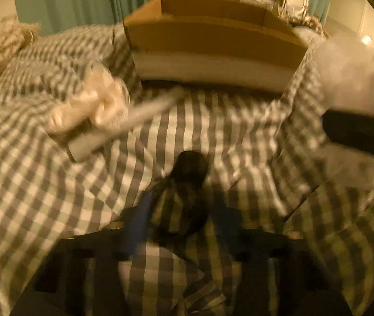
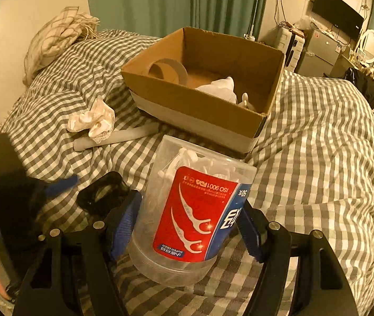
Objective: Organize objects
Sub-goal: 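Grasp the clear floss container with the right tool while the left tool grasps the black cup, then move cup and floss container over the box and release both inside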
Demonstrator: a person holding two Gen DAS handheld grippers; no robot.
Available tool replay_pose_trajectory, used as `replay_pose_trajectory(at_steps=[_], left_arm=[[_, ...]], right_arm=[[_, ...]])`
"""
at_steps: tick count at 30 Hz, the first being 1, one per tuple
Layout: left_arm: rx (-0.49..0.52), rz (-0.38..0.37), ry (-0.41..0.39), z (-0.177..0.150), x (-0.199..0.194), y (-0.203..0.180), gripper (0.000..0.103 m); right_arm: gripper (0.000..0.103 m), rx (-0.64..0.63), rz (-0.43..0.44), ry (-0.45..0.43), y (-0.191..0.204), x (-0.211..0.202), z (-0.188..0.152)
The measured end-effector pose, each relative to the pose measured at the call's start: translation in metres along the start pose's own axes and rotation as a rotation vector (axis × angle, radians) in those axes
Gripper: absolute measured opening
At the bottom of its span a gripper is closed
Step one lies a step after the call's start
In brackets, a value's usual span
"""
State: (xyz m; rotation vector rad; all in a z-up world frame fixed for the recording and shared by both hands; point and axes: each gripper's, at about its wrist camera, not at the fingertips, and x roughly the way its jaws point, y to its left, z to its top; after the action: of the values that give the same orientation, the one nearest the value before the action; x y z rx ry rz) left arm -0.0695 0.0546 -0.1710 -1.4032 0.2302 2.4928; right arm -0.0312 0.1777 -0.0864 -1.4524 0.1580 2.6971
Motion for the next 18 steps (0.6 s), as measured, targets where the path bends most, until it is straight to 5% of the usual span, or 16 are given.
replay_pose_trajectory(at_steps=[10, 18], left_arm=[[0.048, 0.015, -0.139, -0.004, -0.048, -0.007, 0.031], [0.058, 0.02, -0.256, 0.027, -0.092, -0.003, 0.031]], right_arm=[[0.07, -0.011, 0.009, -0.055, 0.006, -0.028, -0.004], [0.07, -0.025, -0.018, -0.13, 0.005, -0.068, 0.009]])
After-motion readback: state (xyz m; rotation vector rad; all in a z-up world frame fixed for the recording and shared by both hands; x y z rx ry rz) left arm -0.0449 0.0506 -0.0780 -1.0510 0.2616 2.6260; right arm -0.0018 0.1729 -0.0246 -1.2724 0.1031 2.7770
